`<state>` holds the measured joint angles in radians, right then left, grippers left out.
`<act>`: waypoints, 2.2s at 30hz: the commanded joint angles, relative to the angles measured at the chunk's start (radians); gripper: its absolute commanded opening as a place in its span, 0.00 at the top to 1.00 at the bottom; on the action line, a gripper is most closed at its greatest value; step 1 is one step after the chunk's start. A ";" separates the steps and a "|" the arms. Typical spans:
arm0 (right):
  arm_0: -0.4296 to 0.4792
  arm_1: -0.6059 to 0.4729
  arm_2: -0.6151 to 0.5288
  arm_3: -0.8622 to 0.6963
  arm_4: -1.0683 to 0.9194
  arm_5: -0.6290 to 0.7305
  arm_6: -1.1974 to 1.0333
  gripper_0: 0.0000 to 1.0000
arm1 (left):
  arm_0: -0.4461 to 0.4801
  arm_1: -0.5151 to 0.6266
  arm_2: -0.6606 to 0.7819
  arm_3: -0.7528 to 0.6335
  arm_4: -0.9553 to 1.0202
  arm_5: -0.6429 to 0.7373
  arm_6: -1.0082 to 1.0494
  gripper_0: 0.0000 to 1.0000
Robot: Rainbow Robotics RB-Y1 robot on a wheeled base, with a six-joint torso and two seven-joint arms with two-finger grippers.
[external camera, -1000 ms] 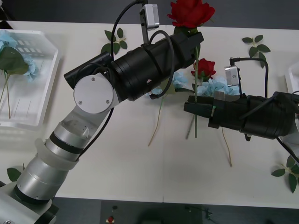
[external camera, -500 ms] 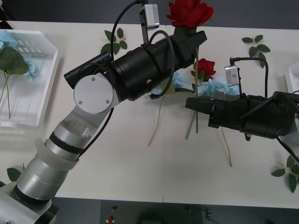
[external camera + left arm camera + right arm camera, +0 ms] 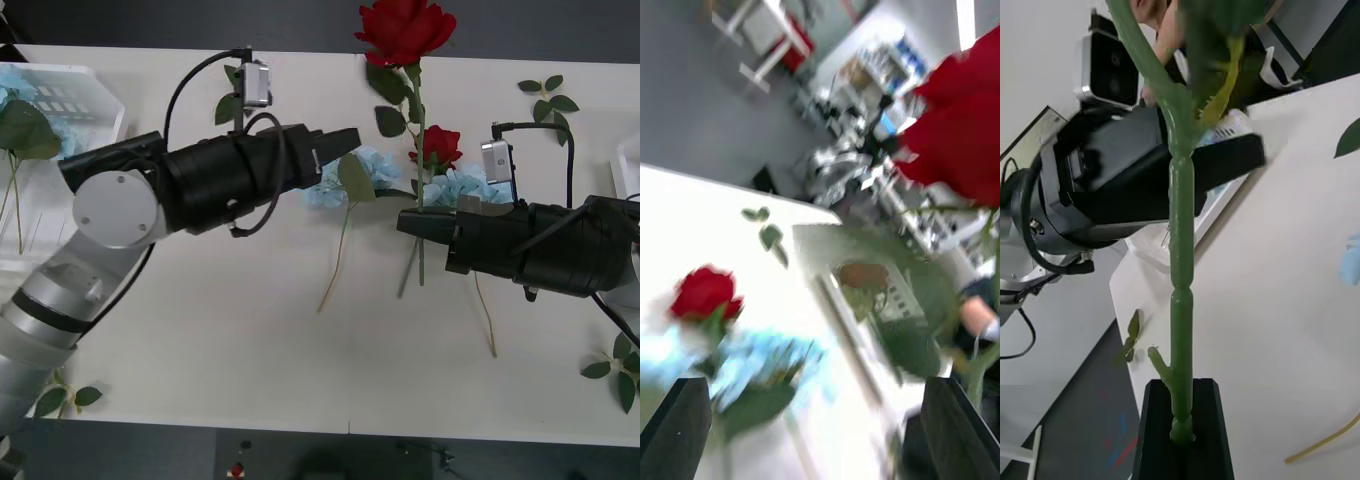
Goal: Put the red flowers into the right box and the blue flowers into the left box
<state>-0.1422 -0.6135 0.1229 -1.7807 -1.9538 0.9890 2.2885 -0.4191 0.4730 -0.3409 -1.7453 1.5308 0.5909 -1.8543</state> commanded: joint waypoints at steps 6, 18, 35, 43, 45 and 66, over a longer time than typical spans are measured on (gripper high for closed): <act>-0.036 -0.118 -0.065 -0.023 0.016 -0.039 -0.122 1.00 | -0.041 0.047 0.326 0.096 -0.046 0.492 -0.059 0.19; 0.145 -0.692 -0.299 0.222 0.243 0.043 -0.486 1.00 | -0.152 -0.005 0.249 0.119 -0.574 0.641 0.024 0.19; 0.234 -0.812 -0.347 0.523 0.475 -0.027 -0.485 1.00 | -0.118 -0.197 -0.072 0.194 -1.112 0.386 0.279 0.19; 0.234 -0.812 -0.347 0.523 0.470 -0.046 -0.497 0.60 | -0.118 -0.267 -0.132 0.300 -1.232 0.316 0.300 0.19; 0.234 -0.812 -0.347 0.521 0.472 -0.050 -0.497 0.21 | -0.116 -0.286 -0.136 0.333 -1.245 0.293 0.300 0.20; 0.282 -0.793 -0.347 0.392 0.294 -0.046 -0.480 0.00 | -0.126 -0.350 -0.221 0.363 -1.305 0.270 0.330 0.42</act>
<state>0.1162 -1.4139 -0.2081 -1.3338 -1.6322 0.9417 1.8365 -0.5439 0.1339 -0.5584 -1.3634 0.2351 0.8723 -1.5537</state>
